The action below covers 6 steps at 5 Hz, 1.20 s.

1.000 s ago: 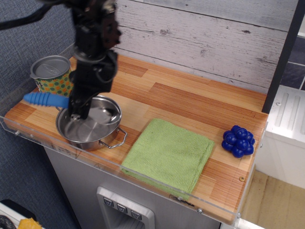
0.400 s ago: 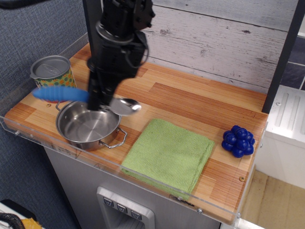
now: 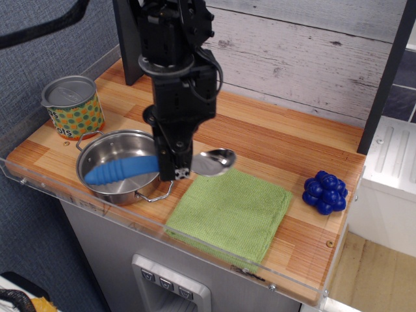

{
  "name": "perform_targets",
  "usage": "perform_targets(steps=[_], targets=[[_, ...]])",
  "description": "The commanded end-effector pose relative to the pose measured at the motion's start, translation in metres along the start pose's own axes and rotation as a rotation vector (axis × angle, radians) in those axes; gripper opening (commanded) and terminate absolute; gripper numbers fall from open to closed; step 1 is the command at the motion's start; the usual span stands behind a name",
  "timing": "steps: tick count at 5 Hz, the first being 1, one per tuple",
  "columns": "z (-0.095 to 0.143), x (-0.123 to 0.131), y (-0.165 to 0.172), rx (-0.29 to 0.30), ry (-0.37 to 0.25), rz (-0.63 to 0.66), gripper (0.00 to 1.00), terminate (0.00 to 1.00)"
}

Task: Place the blue spoon on the green rag.

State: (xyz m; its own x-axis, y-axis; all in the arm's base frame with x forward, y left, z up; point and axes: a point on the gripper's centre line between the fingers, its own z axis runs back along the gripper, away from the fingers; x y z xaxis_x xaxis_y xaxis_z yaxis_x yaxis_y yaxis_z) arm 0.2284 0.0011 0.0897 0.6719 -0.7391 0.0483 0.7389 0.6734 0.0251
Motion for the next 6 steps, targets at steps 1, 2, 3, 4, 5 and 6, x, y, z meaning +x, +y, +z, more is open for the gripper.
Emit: perform_targets(steps=[1, 2, 3, 4, 5, 6], targets=[[-0.008, 0.027, 0.001, 0.059, -0.145, -0.001, 0.00, 0.00], [-0.018, 0.034, 0.001, 0.034, -0.170, 0.005, 0.00, 0.00], [-0.034, 0.041, -0.001, 0.042, -0.138, -0.032, 0.00, 0.00], [-0.037, 0.049, 0.000, 0.044, -0.151, -0.063, 0.00, 0.00], [-0.042, 0.049, 0.000, 0.049, -0.136, -0.070, 0.00, 0.00], [-0.049, 0.047, 0.000, 0.028, -0.144, -0.073, 0.00, 0.00]])
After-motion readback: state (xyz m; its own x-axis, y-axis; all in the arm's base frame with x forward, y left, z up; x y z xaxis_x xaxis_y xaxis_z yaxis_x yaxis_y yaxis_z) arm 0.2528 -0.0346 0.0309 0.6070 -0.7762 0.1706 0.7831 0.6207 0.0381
